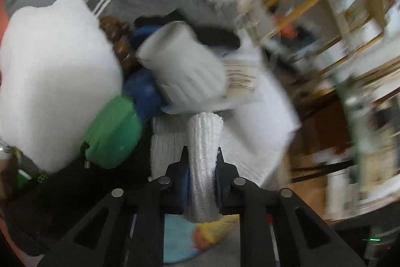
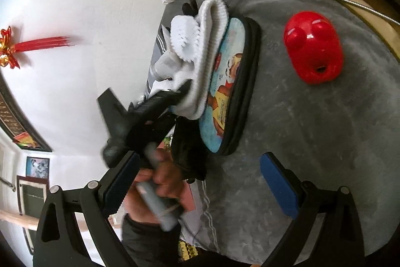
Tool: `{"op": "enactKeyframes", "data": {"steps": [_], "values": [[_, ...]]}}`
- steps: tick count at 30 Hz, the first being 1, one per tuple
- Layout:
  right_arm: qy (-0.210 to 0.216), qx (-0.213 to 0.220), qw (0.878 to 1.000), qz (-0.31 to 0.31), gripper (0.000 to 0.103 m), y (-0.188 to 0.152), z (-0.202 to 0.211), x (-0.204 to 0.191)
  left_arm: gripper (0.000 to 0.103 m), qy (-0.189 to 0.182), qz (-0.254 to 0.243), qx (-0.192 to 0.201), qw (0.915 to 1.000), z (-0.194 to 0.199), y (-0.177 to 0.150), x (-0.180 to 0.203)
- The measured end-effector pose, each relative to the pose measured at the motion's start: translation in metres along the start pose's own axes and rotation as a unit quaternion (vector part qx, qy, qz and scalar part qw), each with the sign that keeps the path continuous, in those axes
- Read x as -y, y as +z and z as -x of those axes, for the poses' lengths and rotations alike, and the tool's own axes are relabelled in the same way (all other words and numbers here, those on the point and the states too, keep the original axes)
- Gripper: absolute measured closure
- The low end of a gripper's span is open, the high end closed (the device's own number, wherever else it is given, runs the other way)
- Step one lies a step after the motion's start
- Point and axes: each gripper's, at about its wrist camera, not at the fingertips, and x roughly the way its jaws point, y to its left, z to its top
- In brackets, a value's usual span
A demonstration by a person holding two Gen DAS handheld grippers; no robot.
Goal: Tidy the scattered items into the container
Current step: 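Grasp the white knitted item from the pile with the left tool, then release the white knitted item into the pink box with the left tool while the right grasps the cartoon pouch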
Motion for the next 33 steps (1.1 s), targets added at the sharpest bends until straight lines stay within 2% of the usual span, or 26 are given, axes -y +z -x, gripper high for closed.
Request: {"op": "enactKeyframes", "data": {"steps": [2,5,8,12,13,17,19,20,24,26,27,29,30,31,32,33], "values": [[0.002,0.000,1.000,0.008,0.011,0.000,0.002,-0.003,0.091,-0.057,0.042,0.018,0.9973,0.025,0.004,-0.009],[0.018,-0.003,1.000,0.020,0.016,-0.002,0.003,-0.010,0.091,-0.162,0.101,0.054,0.9800,0.070,0.007,-0.019],[0.019,0.000,1.000,0.024,0.016,-0.006,0.003,-0.013,0.091,-0.204,0.106,0.091,0.9690,0.112,0.005,-0.017],[0.013,0.004,1.000,0.012,0.016,-0.008,0.000,-0.010,0.091,-0.236,0.102,0.144,0.9555,0.175,-0.001,-0.018],[0.012,0.006,1.000,0.010,0.016,-0.009,0.000,-0.009,0.091,-0.251,0.107,0.157,0.9493,0.190,-0.003,-0.021],[0.013,0.011,1.000,0.009,0.016,-0.011,-0.002,-0.011,0.091,-0.330,0.114,0.219,0.9114,0.257,-0.016,-0.035],[0.018,0.011,1.000,0.008,0.016,-0.013,-0.003,-0.012,0.091,-0.345,0.110,0.241,0.9005,0.285,-0.019,-0.044],[0.020,0.011,1.000,0.009,0.016,-0.015,-0.004,-0.013,0.091,-0.357,0.109,0.261,0.8905,0.305,-0.025,-0.049],[0.022,0.015,1.000,0.015,0.016,-0.015,-0.013,-0.019,0.090,-0.371,0.102,0.317,0.8671,0.356,-0.043,-0.070],[0.026,0.016,0.999,0.013,0.016,-0.015,-0.019,-0.022,0.090,-0.355,0.101,0.350,0.8610,0.382,-0.051,-0.086],[0.027,0.019,0.999,0.011,0.016,-0.015,-0.022,-0.022,0.090,-0.341,0.097,0.366,0.8606,0.389,-0.052,-0.091],[0.028,0.026,0.999,0.005,0.016,-0.014,-0.027,-0.023,0.088,-0.285,0.091,0.403,0.8649,0.404,-0.055,-0.108],[0.027,0.030,0.999,0.002,0.016,-0.014,-0.030,-0.024,0.081,-0.234,0.101,0.426,0.8683,0.409,-0.056,-0.123],[0.024,0.032,0.999,0.000,0.016,-0.017,-0.032,-0.023,0.057,-0.193,0.110,0.438,0.8713,0.411,-0.057,-0.134],[0.018,0.034,0.999,-0.001,0.017,-0.016,-0.036,-0.023,0.034,-0.100,0.134,0.444,0.8802,0.407,-0.053,-0.151],[0.011,0.034,0.999,-0.001,0.018,-0.015,-0.041,-0.022,0.000,0.028,0.175,0.417,0.8913,0.395,-0.045,-0.168]]}}
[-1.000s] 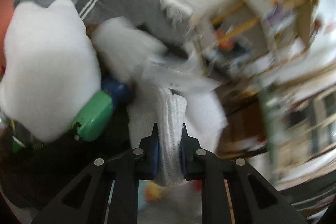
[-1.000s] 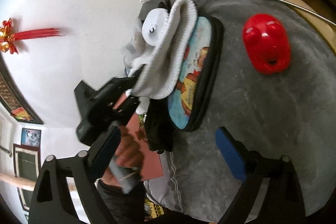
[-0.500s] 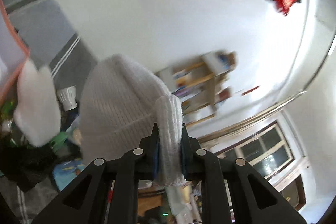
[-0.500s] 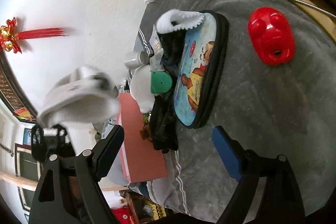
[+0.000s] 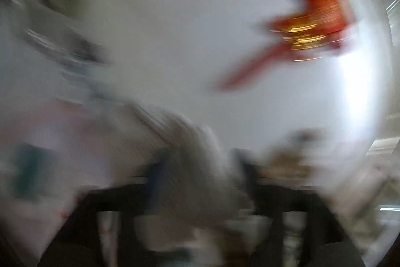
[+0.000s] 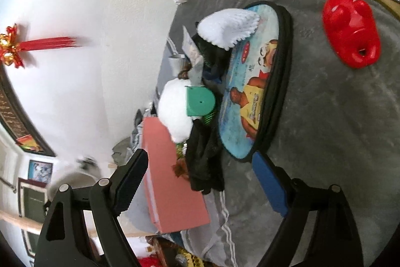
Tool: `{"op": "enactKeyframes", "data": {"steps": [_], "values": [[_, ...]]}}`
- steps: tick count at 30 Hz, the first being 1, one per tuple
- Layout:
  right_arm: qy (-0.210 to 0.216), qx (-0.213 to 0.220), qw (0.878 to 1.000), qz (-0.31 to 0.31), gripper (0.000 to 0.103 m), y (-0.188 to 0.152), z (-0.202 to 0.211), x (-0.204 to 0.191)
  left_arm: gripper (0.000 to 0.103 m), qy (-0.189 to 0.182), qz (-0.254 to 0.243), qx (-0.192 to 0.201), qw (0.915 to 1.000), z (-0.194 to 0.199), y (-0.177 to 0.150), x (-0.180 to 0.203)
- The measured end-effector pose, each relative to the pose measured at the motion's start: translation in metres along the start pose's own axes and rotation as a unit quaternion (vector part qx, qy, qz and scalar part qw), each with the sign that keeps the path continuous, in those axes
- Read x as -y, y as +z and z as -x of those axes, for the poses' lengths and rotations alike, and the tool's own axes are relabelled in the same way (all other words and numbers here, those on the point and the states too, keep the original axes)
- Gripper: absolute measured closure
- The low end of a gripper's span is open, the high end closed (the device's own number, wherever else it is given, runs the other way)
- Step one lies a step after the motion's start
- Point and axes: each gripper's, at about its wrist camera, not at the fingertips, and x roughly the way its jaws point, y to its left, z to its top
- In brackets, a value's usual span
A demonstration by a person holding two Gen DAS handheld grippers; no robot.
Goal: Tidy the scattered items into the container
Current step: 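Release the white knitted item into the pink box with the left tool while the right grasps the cartoon pouch, then carry the cartoon-printed pouch into the pink box with the right tool and release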
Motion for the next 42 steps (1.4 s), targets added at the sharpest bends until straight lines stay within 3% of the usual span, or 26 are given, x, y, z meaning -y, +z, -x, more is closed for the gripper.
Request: {"op": "enactKeyframes", "data": {"steps": [1,2,3,5,6,11,14,17,18,20,21,22,23,28,33,37,42], "values": [[-0.010,0.000,1.000,0.000,0.018,0.000,-0.005,0.002,0.002,0.120,-0.018,-0.025,0.9923,-0.019,-0.002,-0.014],[-0.025,0.000,1.000,0.000,0.018,0.001,-0.011,0.006,0.004,0.223,-0.040,-0.065,0.9718,-0.041,-0.006,-0.035],[-0.037,-0.001,0.999,-0.001,0.019,0.002,-0.017,0.010,0.012,0.254,-0.048,-0.096,0.9611,-0.057,-0.011,-0.053],[-0.065,0.000,0.998,-0.006,0.020,0.006,-0.029,0.020,0.015,0.244,-0.033,-0.148,0.9578,-0.077,-0.019,-0.084],[-0.075,0.001,0.997,-0.011,0.020,0.008,-0.034,0.026,0.015,0.240,-0.019,-0.153,0.9586,-0.078,-0.021,-0.093],[-0.078,0.016,0.997,-0.019,0.020,0.023,-0.059,0.046,0.014,0.232,-0.004,-0.109,0.9666,-0.070,-0.029,-0.103],[-0.065,0.017,0.998,0.006,0.003,0.027,-0.069,0.039,0.014,0.227,-0.008,-0.115,0.9670,-0.078,-0.037,-0.100],[-0.080,0.019,0.995,0.058,0.002,0.029,-0.083,0.027,0.014,0.238,-0.048,-0.092,0.9657,-0.073,-0.038,-0.081],[-0.091,0.014,0.992,0.086,0.008,0.029,-0.088,0.021,0.014,0.242,-0.071,-0.082,0.9640,-0.071,-0.040,-0.072],[-0.132,0.002,0.980,0.152,0.058,0.025,-0.098,0.010,0.014,0.250,-0.125,-0.059,0.9584,-0.062,-0.045,-0.049],[-0.121,-0.015,0.980,0.156,0.075,0.025,-0.102,0.012,0.014,0.250,-0.148,-0.050,0.9555,-0.057,-0.051,-0.037],[-0.090,-0.027,0.987,0.131,0.081,0.026,-0.102,0.018,0.014,0.249,-0.161,-0.045,0.9540,-0.055,-0.053,-0.030],[-0.074,-0.027,0.991,0.107,0.081,0.024,-0.099,0.021,0.014,0.247,-0.173,-0.039,0.9525,-0.054,-0.056,-0.020],[-0.078,-0.049,0.991,0.101,0.082,0.001,-0.086,0.009,0.014,0.248,-0.218,-0.043,0.9430,-0.057,-0.073,0.012],[0.006,-0.040,0.990,0.137,0.082,-0.019,-0.047,-0.029,0.014,0.236,-0.241,-0.051,0.9400,-0.050,-0.091,0.040],[0.042,-0.007,0.975,0.219,0.082,-0.038,-0.005,-0.078,0.014,0.214,-0.236,-0.034,0.9475,-0.029,-0.091,0.061],[0.066,0.046,0.939,0.334,0.082,-0.072,0.046,-0.138,0.014,0.163,-0.166,-0.014,0.9725,0.009,-0.086,0.060]]}}
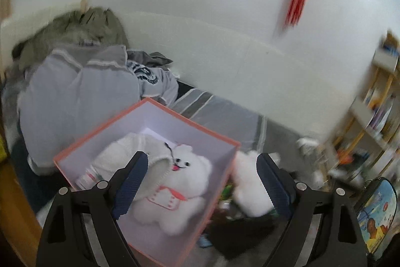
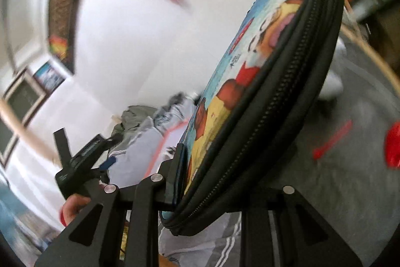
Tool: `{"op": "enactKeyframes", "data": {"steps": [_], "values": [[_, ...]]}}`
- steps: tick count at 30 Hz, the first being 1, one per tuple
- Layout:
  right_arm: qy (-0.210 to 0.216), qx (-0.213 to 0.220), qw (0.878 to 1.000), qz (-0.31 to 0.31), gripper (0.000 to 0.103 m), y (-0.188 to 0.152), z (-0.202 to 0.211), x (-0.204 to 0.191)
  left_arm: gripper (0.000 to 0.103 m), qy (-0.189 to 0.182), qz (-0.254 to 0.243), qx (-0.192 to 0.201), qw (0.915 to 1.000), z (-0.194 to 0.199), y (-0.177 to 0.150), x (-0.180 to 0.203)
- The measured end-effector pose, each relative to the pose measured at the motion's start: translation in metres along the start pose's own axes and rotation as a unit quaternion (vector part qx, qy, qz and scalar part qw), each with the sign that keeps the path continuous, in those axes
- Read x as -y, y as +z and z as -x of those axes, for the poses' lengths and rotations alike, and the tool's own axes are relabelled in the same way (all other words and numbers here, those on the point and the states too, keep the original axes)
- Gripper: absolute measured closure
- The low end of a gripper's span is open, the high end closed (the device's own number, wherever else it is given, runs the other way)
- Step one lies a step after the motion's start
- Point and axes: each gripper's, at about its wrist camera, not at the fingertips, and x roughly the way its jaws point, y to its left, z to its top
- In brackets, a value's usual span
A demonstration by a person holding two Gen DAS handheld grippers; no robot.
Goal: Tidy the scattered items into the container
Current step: 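Carry the cartoon-printed pouch into the pink box with the right tool and release, then grasp the black glove with the left tool while the right grasps the white foam sheet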
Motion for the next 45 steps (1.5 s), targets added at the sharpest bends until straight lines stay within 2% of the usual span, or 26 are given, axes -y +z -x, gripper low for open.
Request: {"op": "enactKeyframes", "data": {"steps": [3,7,10,11,13,14,16,18,19,20,21,22,24,26,29,31,33,34,35,37,38,40,42,45], "values": [[0.002,0.029,0.997,0.076,0.082,0.006,0.013,-0.042,0.014,-0.024,0.045,0.006,0.9987,0.014,0.005,-0.022],[-0.002,0.061,0.984,0.168,0.082,0.001,0.027,-0.095,0.014,0.008,0.071,0.039,0.9967,0.027,0.020,-0.056],[-0.010,0.079,0.968,0.238,0.082,-0.011,0.021,-0.139,0.014,0.039,0.100,0.063,0.9922,0.034,0.030,-0.090],[-0.014,0.081,0.960,0.266,0.082,-0.009,0.008,-0.150,0.014,0.060,0.122,0.074,0.9879,0.038,0.032,-0.107],[-0.024,0.080,0.941,0.327,0.082,-0.012,-0.020,-0.172,0.014,0.075,0.160,0.080,0.9810,0.039,0.034,-0.132],[-0.029,0.075,0.935,0.345,0.081,-0.017,-0.034,-0.178,0.014,0.077,0.188,0.078,0.9760,0.039,0.034,-0.148],[-0.016,0.040,0.933,0.359,0.081,-0.021,-0.065,-0.187,0.014,0.083,0.215,0.076,0.9702,0.038,0.033,-0.165],[0.008,-0.041,0.930,0.364,0.080,-0.032,-0.116,-0.194,0.014,0.104,0.220,0.089,0.9659,0.040,0.034,-0.171],[0.000,-0.076,0.926,0.370,0.063,-0.040,-0.143,-0.194,0.014,0.111,0.217,0.096,0.9650,0.040,0.034,-0.171],[-0.027,-0.093,0.918,0.384,0.045,-0.053,-0.167,-0.193,0.013,0.111,0.211,0.104,0.9656,0.042,0.033,-0.170],[-0.059,-0.094,0.912,0.394,0.012,-0.063,-0.183,-0.188,0.013,0.110,0.202,0.108,0.9672,0.041,0.032,-0.166],[-0.077,-0.086,0.911,0.396,0.008,-0.070,-0.189,-0.183,0.013,0.109,0.195,0.108,0.9688,0.040,0.032,-0.163],[-0.079,-0.093,0.919,0.375,0.008,-0.074,-0.202,-0.170,0.012,0.095,0.180,0.105,0.9733,0.034,0.032,-0.156],[-0.079,-0.113,0.933,0.333,0.008,-0.061,-0.204,-0.145,0.012,0.080,0.176,0.089,0.9772,0.022,0.031,-0.145],[-0.102,-0.107,0.951,0.271,0.008,-0.035,-0.173,-0.099,0.012,0.037,0.155,0.067,0.9850,0.006,0.027,-0.119],[-0.134,-0.093,0.963,0.213,0.008,-0.015,-0.153,-0.068,0.010,0.013,0.111,0.048,0.9926,-0.007,0.020,-0.087],[-0.180,-0.074,0.973,0.121,0.008,0.008,-0.138,-0.027,0.006,-0.024,0.044,0.001,0.9987,-0.028,0.009,-0.043],[-0.195,-0.065,0.976,0.071,0.008,0.017,-0.120,0.001,0.006,-0.041,0.008,-0.026,0.9988,-0.039,0.000,-0.021],[-0.203,-0.058,0.977,0.020,0.008,0.026,-0.104,0.030,0.006,-0.055,-0.044,-0.064,0.9955,-0.055,-0.018,0.011],[-0.208,-0.064,0.975,-0.051,0.009,0.033,-0.081,0.080,0.006,-0.067,-0.106,-0.116,0.9854,-0.077,-0.047,0.050],[-0.215,-0.065,0.970,-0.093,0.011,0.034,-0.073,0.106,0.006,-0.079,-0.148,-0.157,0.9733,-0.093,-0.072,0.078],[-0.229,-0.072,0.960,-0.142,0.023,0.036,-0.064,0.138,0.006,-0.085,-0.196,-0.200,0.9562,-0.107,-0.101,0.110],[-0.252,-0.086,0.946,-0.186,0.030,0.034,-0.055,0.167,0.006,-0.082,-0.234,-0.221,0.9434,-0.117,-0.129,0.138],[-0.245,-0.096,0.933,-0.247,0.032,0.022,-0.062,0.199,0.006,-0.079,-0.263,-0.221,0.9358,-0.119,-0.147,0.160]]}}
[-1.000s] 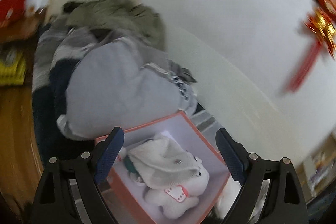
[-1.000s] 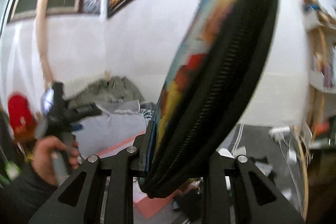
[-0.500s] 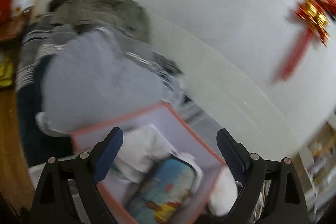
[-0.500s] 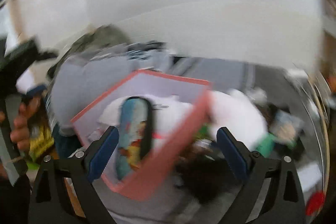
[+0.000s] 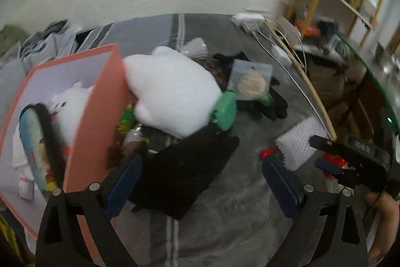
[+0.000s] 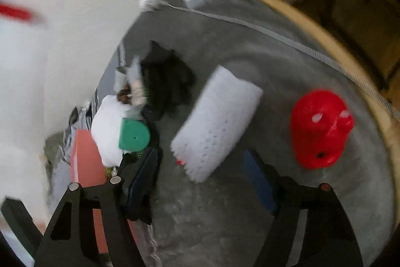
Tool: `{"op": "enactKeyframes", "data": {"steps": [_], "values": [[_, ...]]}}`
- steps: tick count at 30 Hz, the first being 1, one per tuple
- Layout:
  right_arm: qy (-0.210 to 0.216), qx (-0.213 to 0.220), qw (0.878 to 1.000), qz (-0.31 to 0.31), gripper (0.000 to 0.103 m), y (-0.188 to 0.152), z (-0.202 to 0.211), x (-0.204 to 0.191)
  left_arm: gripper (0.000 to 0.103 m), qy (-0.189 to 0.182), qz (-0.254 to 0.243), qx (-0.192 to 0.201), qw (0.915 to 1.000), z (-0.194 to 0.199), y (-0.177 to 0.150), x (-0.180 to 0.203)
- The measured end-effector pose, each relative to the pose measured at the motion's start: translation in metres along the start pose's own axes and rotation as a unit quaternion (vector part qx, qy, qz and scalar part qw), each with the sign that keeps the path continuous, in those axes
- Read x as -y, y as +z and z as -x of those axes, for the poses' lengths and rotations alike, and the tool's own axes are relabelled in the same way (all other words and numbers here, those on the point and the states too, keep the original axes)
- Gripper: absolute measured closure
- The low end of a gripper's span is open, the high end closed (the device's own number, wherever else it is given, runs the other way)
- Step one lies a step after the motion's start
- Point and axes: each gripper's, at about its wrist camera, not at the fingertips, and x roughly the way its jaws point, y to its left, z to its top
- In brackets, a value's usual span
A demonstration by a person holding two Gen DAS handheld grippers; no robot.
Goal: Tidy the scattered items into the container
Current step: 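Grasp the black glove with the left tool while the right grasps the white foam sheet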
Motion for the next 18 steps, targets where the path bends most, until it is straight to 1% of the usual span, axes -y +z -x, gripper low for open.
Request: {"op": "enactKeyframes", "data": {"steps": [2,3,4,5,6,7,8,9,10,12,13,14,15,16,17,18], "values": [[0.010,-0.013,0.999,-0.032,0.035,0.004,-0.015,0.010,0.006,-0.007,-0.018,-0.011,0.9998,-0.010,-0.002,0.009],[0.013,-0.016,0.999,-0.040,0.041,0.006,-0.016,0.016,0.006,-0.009,-0.031,-0.026,0.9991,-0.018,-0.003,0.010],[0.013,-0.018,0.999,-0.048,0.054,0.008,-0.023,0.020,0.006,-0.009,-0.042,-0.040,0.9983,-0.025,-0.003,0.010],[0.017,-0.013,0.998,-0.057,0.063,0.009,-0.026,0.025,0.006,-0.003,-0.053,-0.058,0.9969,-0.038,-0.006,0.007],[0.040,-0.007,0.997,-0.072,0.083,0.009,-0.027,0.030,0.006,0.012,-0.056,-0.072,0.9958,-0.050,-0.008,-0.001],[0.082,-0.003,0.992,-0.094,0.089,0.009,-0.026,0.035,0.006,0.027,-0.055,-0.080,0.9948,-0.056,-0.009,-0.008],[0.118,0.000,0.986,-0.118,0.089,0.008,-0.023,0.038,0.006,0.046,-0.054,-0.092,0.9933,-0.066,-0.011,-0.017],[0.139,0.006,0.982,-0.126,0.089,0.008,-0.018,0.037,0.006,0.054,-0.051,-0.101,0.9921,-0.074,-0.012,-0.025],[0.158,0.013,0.980,-0.118,0.089,0.009,-0.010,0.031,0.006,0.054,-0.049,-0.112,0.9911,-0.083,-0.014,-0.033],[0.191,0.033,0.978,-0.078,0.090,0.010,0.015,0.006,0.006,0.047,-0.062,-0.133,0.9881,-0.096,-0.020,-0.039],[0.200,0.039,0.977,-0.060,0.089,0.010,0.024,-0.003,0.006,0.048,-0.069,-0.139,0.9867,-0.102,-0.023,-0.040],[0.207,0.046,0.977,-0.036,0.089,0.009,0.035,-0.015,0.006,0.053,-0.081,-0.140,0.9855,-0.107,-0.026,-0.039],[0.207,0.052,0.977,-0.016,0.089,0.006,0.044,-0.024,0.006,0.059,-0.097,-0.132,0.9847,-0.109,-0.030,-0.036],[0.203,0.060,0.977,0.002,0.090,0.004,0.052,-0.032,0.015,0.063,-0.116,-0.124,0.9835,-0.110,-0.032,-0.031],[0.194,0.068,0.979,0.014,0.089,0.000,0.059,-0.037,0.031,0.060,-0.124,-0.127,0.9823,-0.111,-0.033,-0.028],[0.192,0.070,0.979,0.018,0.089,-0.003,0.062,-0.039,0.063,0.052,-0.112,-0.148,0.9814,-0.114,-0.033,-0.029]]}}
